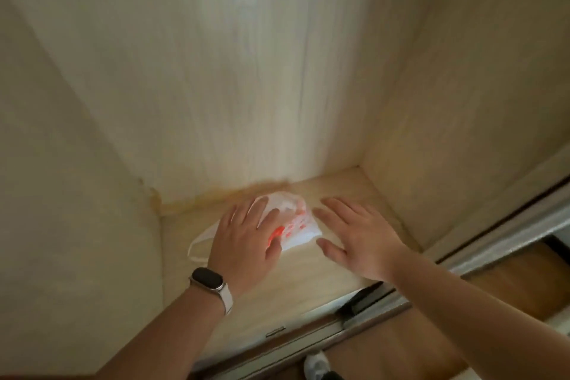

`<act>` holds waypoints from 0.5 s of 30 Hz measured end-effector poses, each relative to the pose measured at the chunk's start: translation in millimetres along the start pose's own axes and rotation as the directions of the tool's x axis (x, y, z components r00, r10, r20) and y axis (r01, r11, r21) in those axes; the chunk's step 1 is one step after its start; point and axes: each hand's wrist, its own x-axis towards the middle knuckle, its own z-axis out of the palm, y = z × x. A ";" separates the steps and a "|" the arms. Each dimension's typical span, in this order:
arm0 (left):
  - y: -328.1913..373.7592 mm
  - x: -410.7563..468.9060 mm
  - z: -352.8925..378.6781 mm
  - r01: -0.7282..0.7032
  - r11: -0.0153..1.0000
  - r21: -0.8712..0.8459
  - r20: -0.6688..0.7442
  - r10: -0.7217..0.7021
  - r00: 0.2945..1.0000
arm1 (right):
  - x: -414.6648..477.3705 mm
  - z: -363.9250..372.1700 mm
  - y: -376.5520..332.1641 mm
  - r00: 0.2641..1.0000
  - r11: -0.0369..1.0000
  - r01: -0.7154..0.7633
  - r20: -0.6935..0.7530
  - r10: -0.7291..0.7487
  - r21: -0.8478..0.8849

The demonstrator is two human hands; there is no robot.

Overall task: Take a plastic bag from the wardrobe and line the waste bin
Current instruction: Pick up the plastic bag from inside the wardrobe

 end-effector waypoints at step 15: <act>-91.6 -42.7 178.8 0.466 0.884 0.017 0.311 -0.448 0.838 | 93.8 225.3 11.6 0.923 0.960 0.190 0.296 -0.247 0.207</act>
